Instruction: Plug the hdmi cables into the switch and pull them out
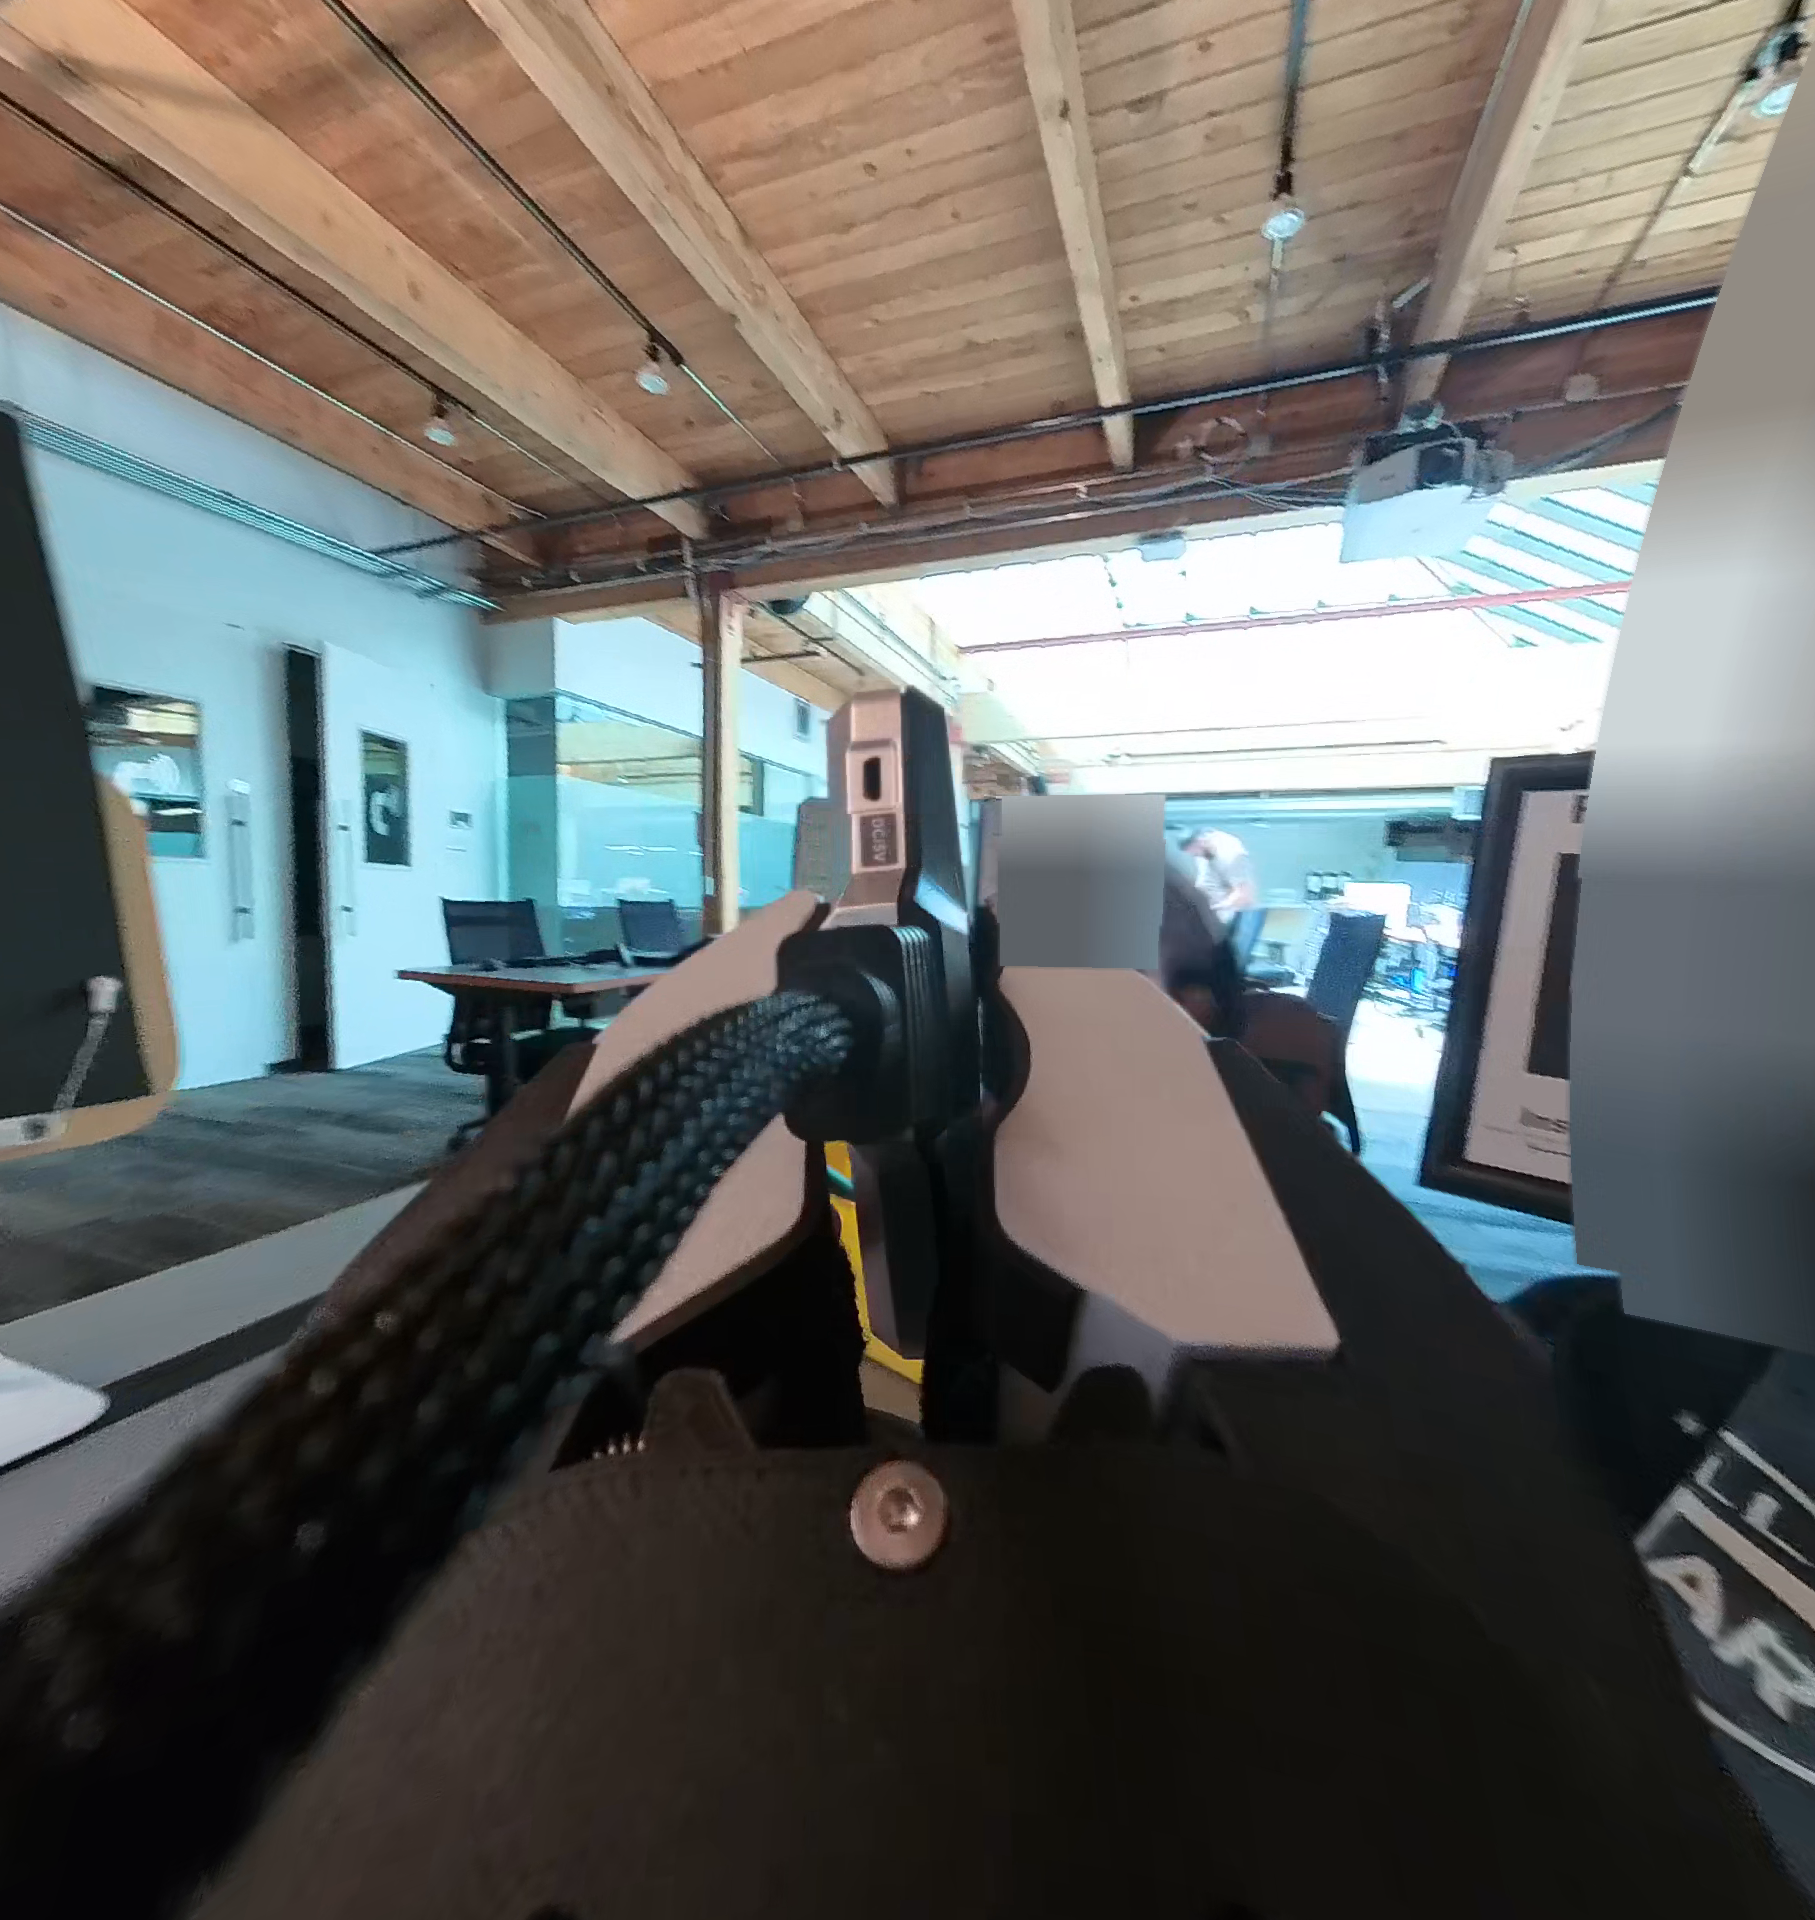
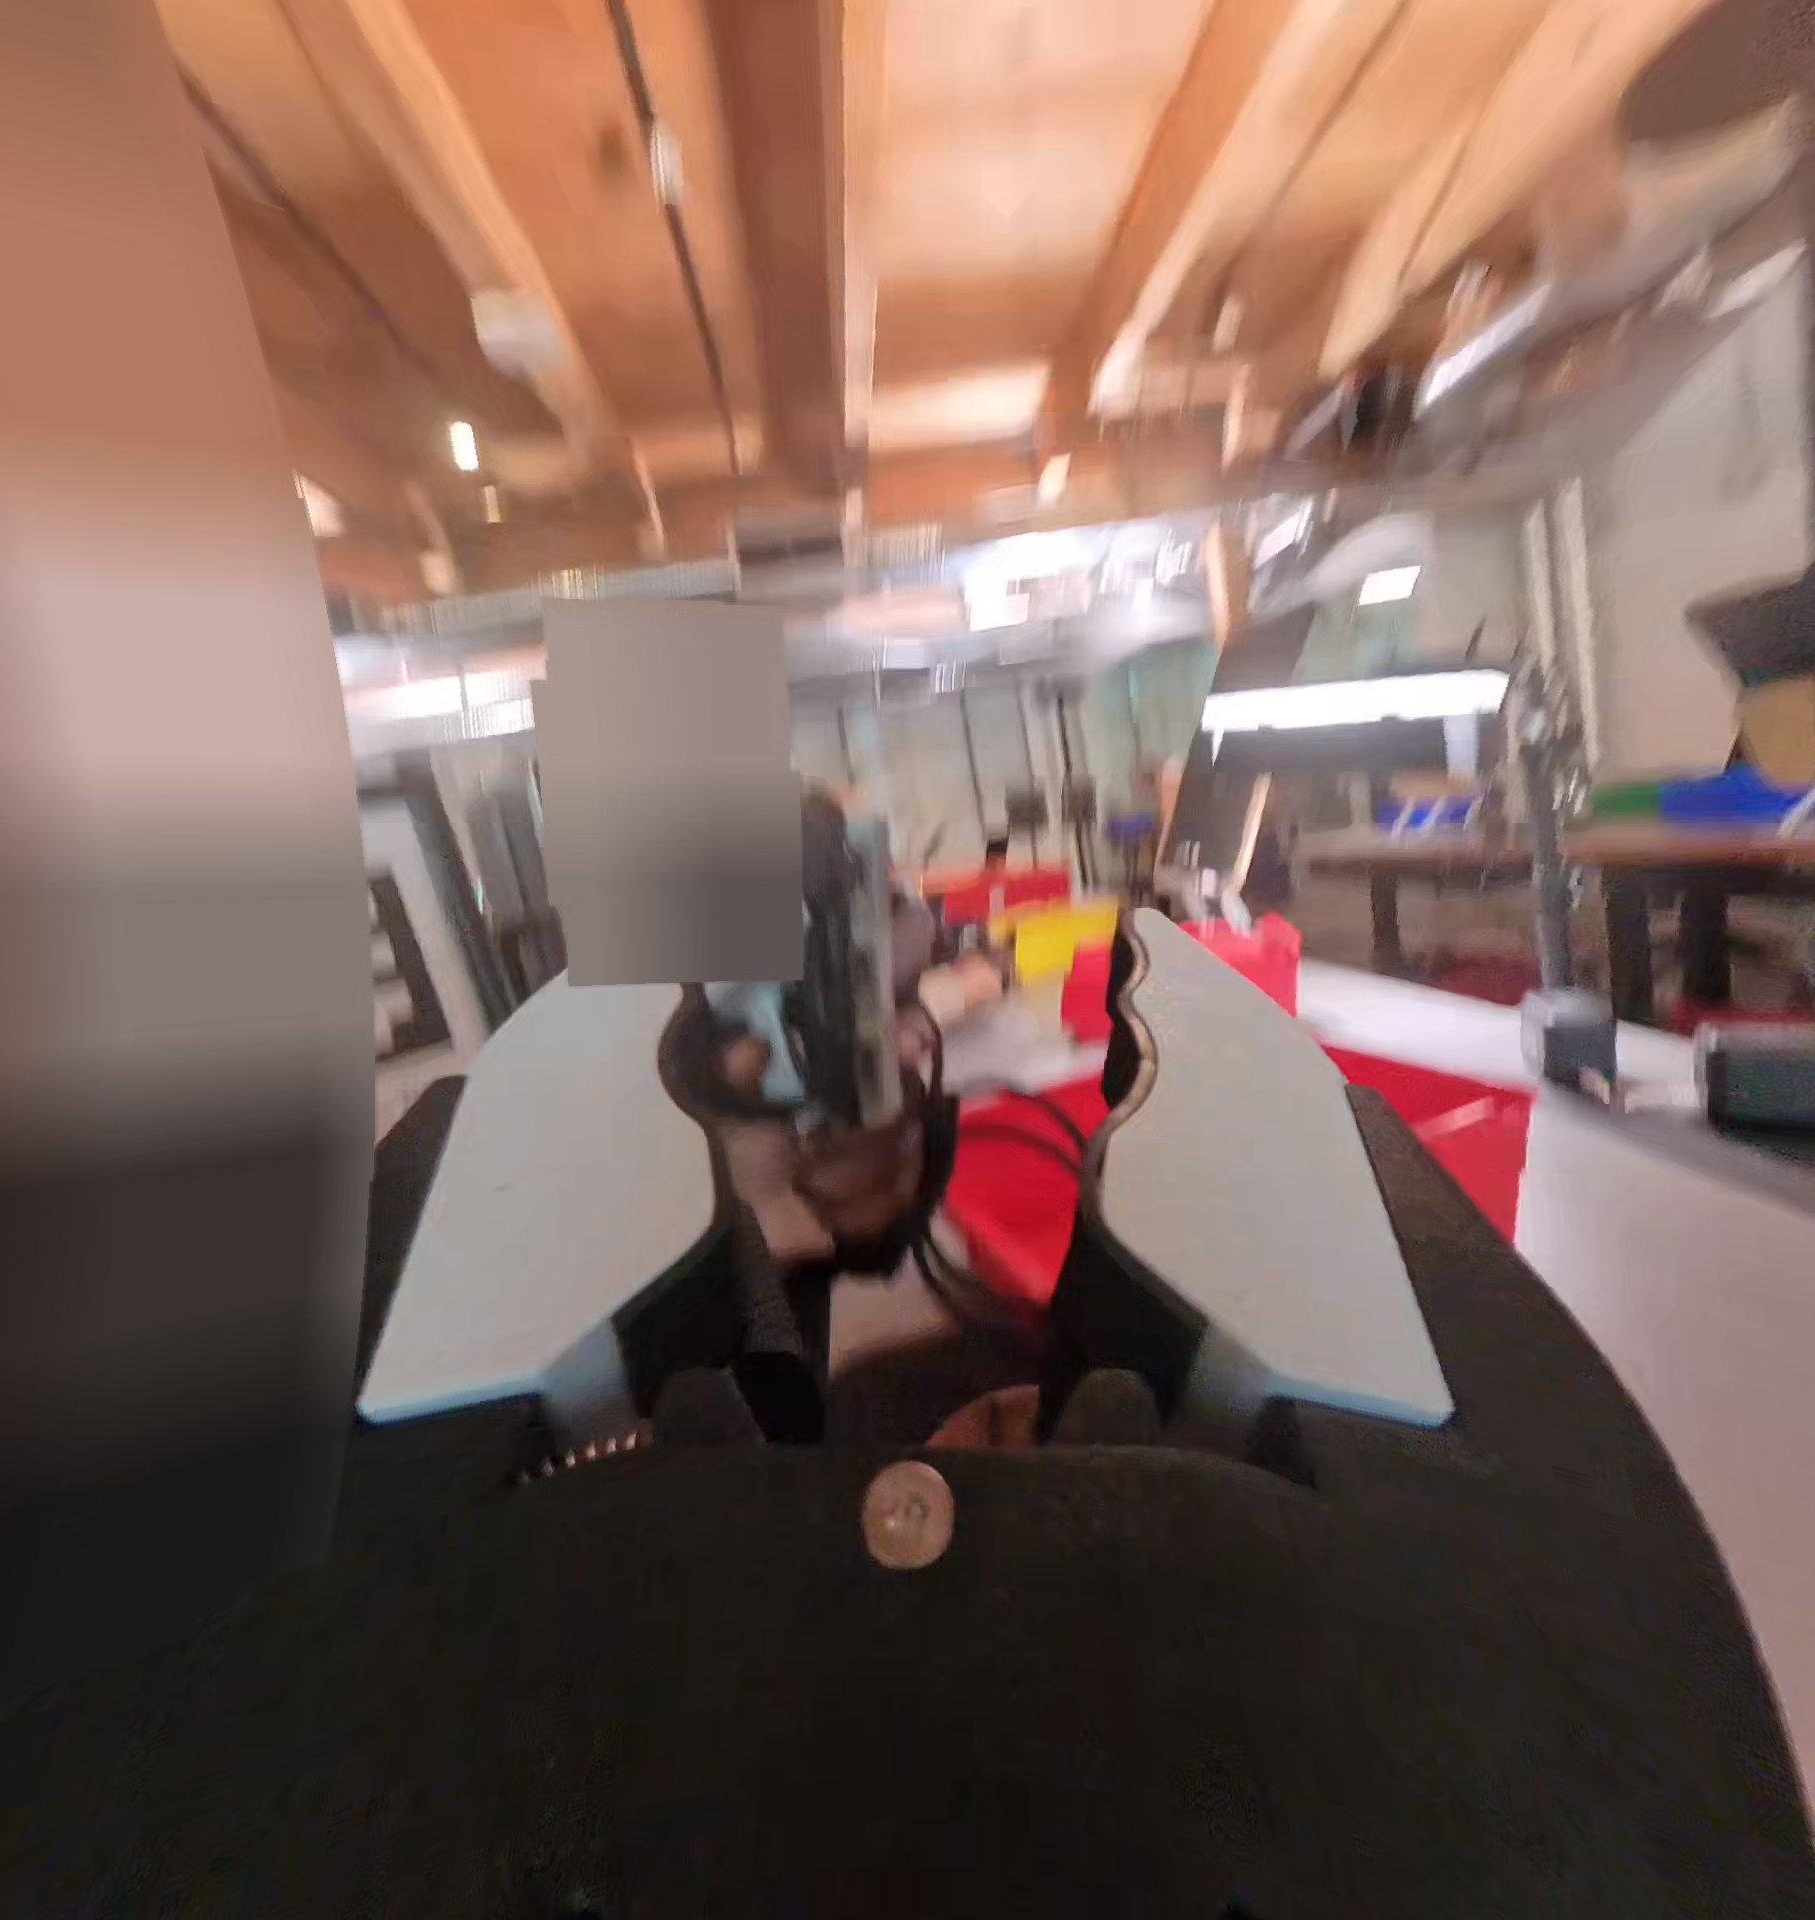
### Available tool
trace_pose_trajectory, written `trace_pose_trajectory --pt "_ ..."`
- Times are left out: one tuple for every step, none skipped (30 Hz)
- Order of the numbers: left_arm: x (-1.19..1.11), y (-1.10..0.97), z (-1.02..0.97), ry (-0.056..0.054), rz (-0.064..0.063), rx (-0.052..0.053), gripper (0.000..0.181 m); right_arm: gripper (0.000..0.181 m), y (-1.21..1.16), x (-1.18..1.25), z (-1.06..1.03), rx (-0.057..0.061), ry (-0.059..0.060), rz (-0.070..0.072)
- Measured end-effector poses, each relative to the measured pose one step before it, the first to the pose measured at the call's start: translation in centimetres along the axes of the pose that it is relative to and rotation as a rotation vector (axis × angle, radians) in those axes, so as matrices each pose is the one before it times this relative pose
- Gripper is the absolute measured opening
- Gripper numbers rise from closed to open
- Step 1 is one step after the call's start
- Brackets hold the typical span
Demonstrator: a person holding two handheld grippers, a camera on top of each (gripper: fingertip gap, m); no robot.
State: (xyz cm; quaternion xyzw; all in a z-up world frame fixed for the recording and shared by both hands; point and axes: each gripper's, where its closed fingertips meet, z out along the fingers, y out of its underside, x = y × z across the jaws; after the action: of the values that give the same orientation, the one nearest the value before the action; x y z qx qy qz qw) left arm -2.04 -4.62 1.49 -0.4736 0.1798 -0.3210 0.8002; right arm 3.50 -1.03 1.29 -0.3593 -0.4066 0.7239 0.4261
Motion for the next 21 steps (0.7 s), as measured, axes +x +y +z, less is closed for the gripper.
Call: trace_pose_trajectory --pt "0.566 0.268 0.260 0.0229 -0.0141 -0.0085 0.025 0.076 1.525 -0.018 0.423 -0.0778 -0.0216 -0.0117" --pt "0.516 0.295 0.259 0.0214 -0.0122 -0.0096 0.025 0.076 0.926 -0.073 0.558 -0.0261 -0.0127 -0.0104" --pt "0.475 0.341 0.246 0.0192 -0.0090 -0.0143 0.025 0.076 0.628 -0.277 0.558 -0.0005 -0.0184 -0.0147" --pt "0.380 0.384 0.233 0.0152 -0.0069 -0.0177 0.025 0.071 0.623 -0.499 0.524 -0.0024 -0.0291 -0.0144" --pt "0.297 0.370 0.202 0.0114 -0.0078 -0.0169 0.025 0.066 0.720 -0.414 0.510 -0.0152 -0.0228 -0.0116" --pt "0.237 0.321 0.164 0.0094 -0.0091 -0.0141 0.025 0.064 0.792 -0.381 0.483 -0.0268 -0.0169 -0.0113" --pt "0.158 0.291 0.138 0.0073 -0.0089 -0.0127 0.025 0.062 0.728 -0.586 0.413 -0.0271 -0.0288 -0.0210" --pt "0.100 0.267 0.108 0.0055 -0.0070 -0.0129 0.025 0.055 0.522 -0.606 0.303 -0.0162 -0.0265 -0.0358" --pt "0.044 0.291 0.100 0.0037 -0.0057 -0.0149 0.027 0.048 0.259 -0.390 0.207 -0.0013 -0.0085 -0.0458" --pt "0.084 0.333 0.122 0.0066 -0.0069 -0.0179 0.027 0.040 0.216 -0.253 0.183 -0.0011 0.0029 -0.0497" --pt "0.167 0.349 0.163 0.0125 -0.0118 -0.0184 0.027 0.030 0.303 -0.063 0.132 -0.0125 0.0139 -0.0466" --pt "0.145 0.236 0.147 0.0105 -0.0168 -0.0121 0.028 0.028 0.106 0.058 -0.009 -0.0076 0.0169 -0.0340" --pt "0.035 0.064 0.072 0.0018 -0.0135 -0.0049 0.026 0.027 -0.098 0.005 -0.135 -0.0012 0.0030 -0.0116" --pt "0.002 0.153 0.100 -0.0019 -0.0066 -0.0146 0.028 0.026 -0.075 0.068 -0.187 -0.0106 0.0007 -0.0063" --pt "-0.100 0.349 0.130 -0.0108 -0.0010 -0.0294 0.033 0.024 -0.493 0.157 -0.236 0.0210 0.0097 -0.0078" --pt "-0.004 0.494 0.192 -0.0062 0.0008 -0.0396 0.041 0.022 -0.931 0.361 -0.414 0.0522 0.0259 -0.0145" --pt "0.280 0.518 0.237 0.0127 -0.0088 -0.0370 0.050 0.021 -0.619 0.546 -0.405 0.0266 0.0355 -0.0287" --pt "0.511 0.973 0.362 0.0311 -0.0117 -0.0604 0.057 0.021 -0.667 0.438 -0.378 0.0231 0.0278 -0.0216" --pt "0.327 1.273 0.422 0.0189 0.0028 -0.0791 0.061 0.021 -1.034 0.436 -0.532 0.0416 0.0294 -0.0259" --pt "0.335 1.178 0.410 0.0163 0.0234 -0.0700 0.061 0.022 -1.121 0.495 -0.573 0.0356 0.0305 -0.0308" --pt "0.566 0.936 0.395 0.0278 0.0285 -0.0535 0.060 0.022 -1.019 0.551 -0.564 0.0210 0.0327 -0.0381"
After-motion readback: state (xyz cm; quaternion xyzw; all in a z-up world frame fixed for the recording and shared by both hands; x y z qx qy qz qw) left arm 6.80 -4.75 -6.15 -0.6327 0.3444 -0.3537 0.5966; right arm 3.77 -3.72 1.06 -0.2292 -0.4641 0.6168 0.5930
